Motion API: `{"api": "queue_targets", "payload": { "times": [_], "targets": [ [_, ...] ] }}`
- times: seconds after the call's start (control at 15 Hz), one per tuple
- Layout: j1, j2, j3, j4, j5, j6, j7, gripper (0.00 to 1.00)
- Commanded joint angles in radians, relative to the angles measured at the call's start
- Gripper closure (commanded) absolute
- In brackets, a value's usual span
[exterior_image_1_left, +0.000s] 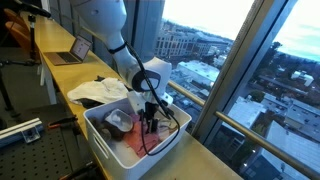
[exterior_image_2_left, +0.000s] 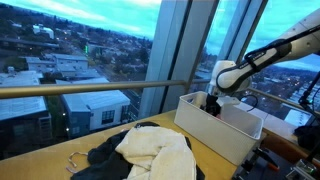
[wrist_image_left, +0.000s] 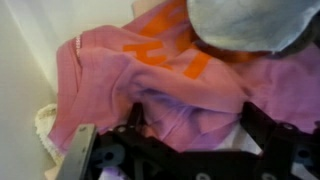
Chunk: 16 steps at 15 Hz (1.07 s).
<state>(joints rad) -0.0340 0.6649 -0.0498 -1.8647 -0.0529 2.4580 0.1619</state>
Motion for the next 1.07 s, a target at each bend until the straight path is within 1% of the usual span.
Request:
{"api": "queue_targets", "payload": {
  "times": [0.0, 0.13, 0.2, 0.27, 0.33, 0.6, 0.87, 0.93, 1.0],
  "targets": [
    [0.052, 0.122, -0.040, 0.084, -0.027, 0.030, 0.030, 0.00],
    [0.069, 0.161, -0.049, 0.108, -0.033, 0.025, 0.030, 0.00],
    [0.072, 0.174, -0.045, 0.117, -0.030, 0.018, 0.026, 0.25],
    [0.073, 0.180, -0.043, 0.123, -0.028, 0.013, 0.023, 0.26],
    [0.069, 0.178, -0.035, 0.121, -0.021, 0.007, 0.013, 0.32],
    [0.041, 0.136, -0.006, 0.104, 0.011, -0.029, -0.025, 0.61],
    [0.006, 0.037, 0.009, 0.073, 0.052, -0.067, -0.054, 0.90],
    [-0.004, 0.019, 0.015, 0.073, 0.066, -0.079, -0.063, 0.99],
    [-0.011, -0.011, 0.019, 0.063, 0.080, -0.089, -0.069, 1.00]
  ]
}}
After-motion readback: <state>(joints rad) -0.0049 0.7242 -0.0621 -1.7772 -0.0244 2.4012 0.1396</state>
